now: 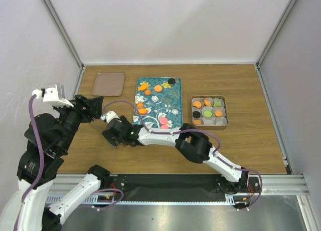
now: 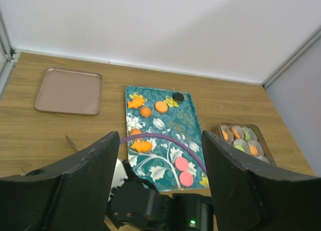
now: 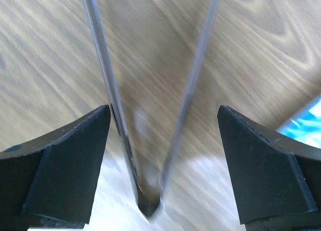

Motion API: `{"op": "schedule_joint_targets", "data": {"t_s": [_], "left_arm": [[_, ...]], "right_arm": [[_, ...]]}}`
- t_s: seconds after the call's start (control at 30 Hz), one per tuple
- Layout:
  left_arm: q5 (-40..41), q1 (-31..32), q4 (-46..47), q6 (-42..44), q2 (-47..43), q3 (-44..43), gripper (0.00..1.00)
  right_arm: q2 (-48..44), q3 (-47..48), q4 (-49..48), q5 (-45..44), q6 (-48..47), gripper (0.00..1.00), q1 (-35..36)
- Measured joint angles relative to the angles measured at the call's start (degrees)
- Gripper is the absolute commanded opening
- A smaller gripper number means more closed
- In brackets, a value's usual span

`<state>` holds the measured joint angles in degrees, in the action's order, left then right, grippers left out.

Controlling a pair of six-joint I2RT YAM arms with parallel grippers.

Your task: Pack the cookies

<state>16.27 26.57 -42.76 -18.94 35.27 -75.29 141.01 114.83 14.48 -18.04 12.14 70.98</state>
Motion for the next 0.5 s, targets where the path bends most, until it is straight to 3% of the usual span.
{"op": "schedule_joint_targets", "data": {"t_s": [0.27, 0.5], "left_arm": [[7.0, 0.0, 2.8, 0.0, 4.8, -2.9, 0.77], [11.3, -1.4, 9.0, -0.5, 17.7, -6.7, 0.79]], "right_arm": [[-21.9, -23.0, -10.7, 3.9, 2.8, 0.92, -5.1], [-41.6, -36.0, -15.9, 0.7, 6.2, 0.90, -6.4]]}}
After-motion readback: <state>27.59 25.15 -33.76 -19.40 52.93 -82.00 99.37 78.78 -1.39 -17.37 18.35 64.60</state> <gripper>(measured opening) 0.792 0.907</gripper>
